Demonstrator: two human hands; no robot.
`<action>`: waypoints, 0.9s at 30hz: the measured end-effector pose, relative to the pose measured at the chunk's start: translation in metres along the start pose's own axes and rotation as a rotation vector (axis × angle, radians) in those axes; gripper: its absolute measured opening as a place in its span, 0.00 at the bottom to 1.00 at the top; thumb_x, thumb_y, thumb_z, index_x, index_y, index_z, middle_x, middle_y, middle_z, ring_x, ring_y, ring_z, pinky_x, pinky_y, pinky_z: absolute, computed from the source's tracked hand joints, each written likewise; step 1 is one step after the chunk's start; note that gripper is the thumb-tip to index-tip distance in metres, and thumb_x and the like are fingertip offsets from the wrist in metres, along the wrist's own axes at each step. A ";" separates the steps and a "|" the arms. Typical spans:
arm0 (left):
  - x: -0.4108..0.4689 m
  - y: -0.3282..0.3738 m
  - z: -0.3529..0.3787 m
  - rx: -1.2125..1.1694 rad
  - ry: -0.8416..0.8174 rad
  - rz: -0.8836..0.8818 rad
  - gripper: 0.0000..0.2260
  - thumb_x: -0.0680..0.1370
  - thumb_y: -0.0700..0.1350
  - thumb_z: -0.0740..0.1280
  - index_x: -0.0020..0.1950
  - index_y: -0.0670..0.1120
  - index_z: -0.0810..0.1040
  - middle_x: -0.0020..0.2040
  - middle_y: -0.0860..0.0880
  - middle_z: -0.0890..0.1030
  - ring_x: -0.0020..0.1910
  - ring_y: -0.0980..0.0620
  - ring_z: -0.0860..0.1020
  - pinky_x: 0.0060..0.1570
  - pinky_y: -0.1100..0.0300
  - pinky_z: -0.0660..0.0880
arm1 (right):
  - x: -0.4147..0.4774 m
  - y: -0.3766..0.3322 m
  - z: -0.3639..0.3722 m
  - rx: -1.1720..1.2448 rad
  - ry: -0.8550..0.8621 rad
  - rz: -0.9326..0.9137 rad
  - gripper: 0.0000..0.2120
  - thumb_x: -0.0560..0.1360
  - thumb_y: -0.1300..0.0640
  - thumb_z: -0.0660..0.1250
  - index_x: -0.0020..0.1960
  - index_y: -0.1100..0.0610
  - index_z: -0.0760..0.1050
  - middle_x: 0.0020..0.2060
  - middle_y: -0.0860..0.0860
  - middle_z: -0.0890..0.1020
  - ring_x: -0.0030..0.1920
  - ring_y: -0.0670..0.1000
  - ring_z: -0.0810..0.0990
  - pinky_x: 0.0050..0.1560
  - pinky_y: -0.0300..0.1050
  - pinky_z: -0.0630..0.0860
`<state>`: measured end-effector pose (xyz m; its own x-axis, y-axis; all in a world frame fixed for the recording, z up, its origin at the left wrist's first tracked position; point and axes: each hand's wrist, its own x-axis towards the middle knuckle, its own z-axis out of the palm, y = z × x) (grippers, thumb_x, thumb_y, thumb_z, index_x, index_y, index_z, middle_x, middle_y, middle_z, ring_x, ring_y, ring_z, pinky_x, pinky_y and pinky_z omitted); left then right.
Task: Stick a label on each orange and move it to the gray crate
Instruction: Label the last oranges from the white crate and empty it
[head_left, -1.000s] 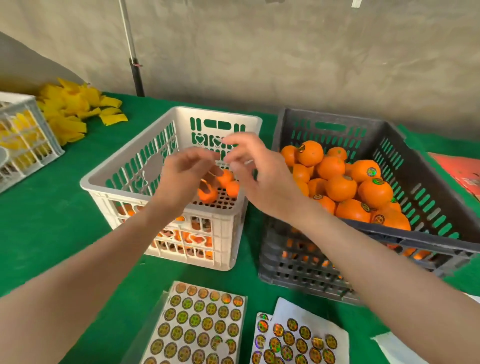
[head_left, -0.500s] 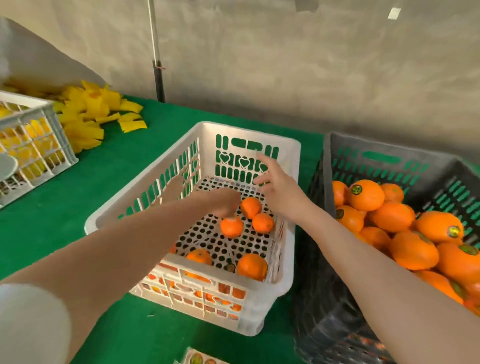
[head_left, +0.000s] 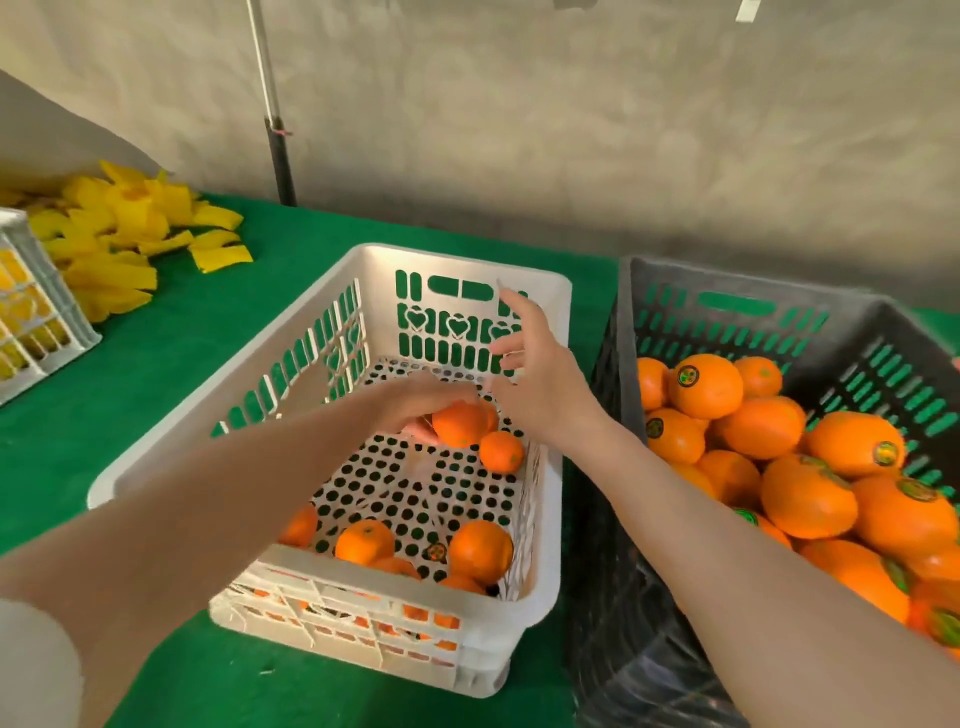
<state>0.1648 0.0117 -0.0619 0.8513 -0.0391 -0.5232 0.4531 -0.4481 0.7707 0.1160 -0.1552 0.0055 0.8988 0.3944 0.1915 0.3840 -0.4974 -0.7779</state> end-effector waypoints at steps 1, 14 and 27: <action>-0.014 0.006 -0.005 -0.190 -0.029 0.018 0.24 0.75 0.55 0.68 0.66 0.43 0.68 0.60 0.38 0.74 0.48 0.43 0.80 0.42 0.56 0.80 | -0.001 -0.001 -0.001 0.003 -0.027 -0.007 0.44 0.73 0.66 0.68 0.76 0.41 0.45 0.65 0.53 0.72 0.58 0.45 0.70 0.40 0.30 0.72; -0.156 0.019 0.018 -0.864 -0.183 0.288 0.29 0.74 0.64 0.59 0.66 0.45 0.71 0.56 0.40 0.81 0.41 0.46 0.83 0.35 0.58 0.78 | -0.050 -0.037 -0.022 0.178 -0.026 -0.050 0.46 0.71 0.53 0.74 0.75 0.41 0.45 0.53 0.39 0.75 0.50 0.40 0.78 0.43 0.33 0.74; -0.208 0.041 0.078 -0.851 -0.097 0.305 0.30 0.73 0.64 0.61 0.65 0.43 0.72 0.50 0.38 0.77 0.34 0.49 0.76 0.39 0.58 0.74 | -0.131 -0.060 -0.050 0.266 0.156 -0.053 0.04 0.76 0.59 0.66 0.44 0.55 0.79 0.54 0.50 0.79 0.57 0.47 0.77 0.61 0.47 0.73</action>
<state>-0.0138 -0.0678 0.0503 0.9578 -0.1400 -0.2512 0.2868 0.4034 0.8689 -0.0142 -0.2163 0.0568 0.9085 0.2810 0.3092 0.3807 -0.2518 -0.8898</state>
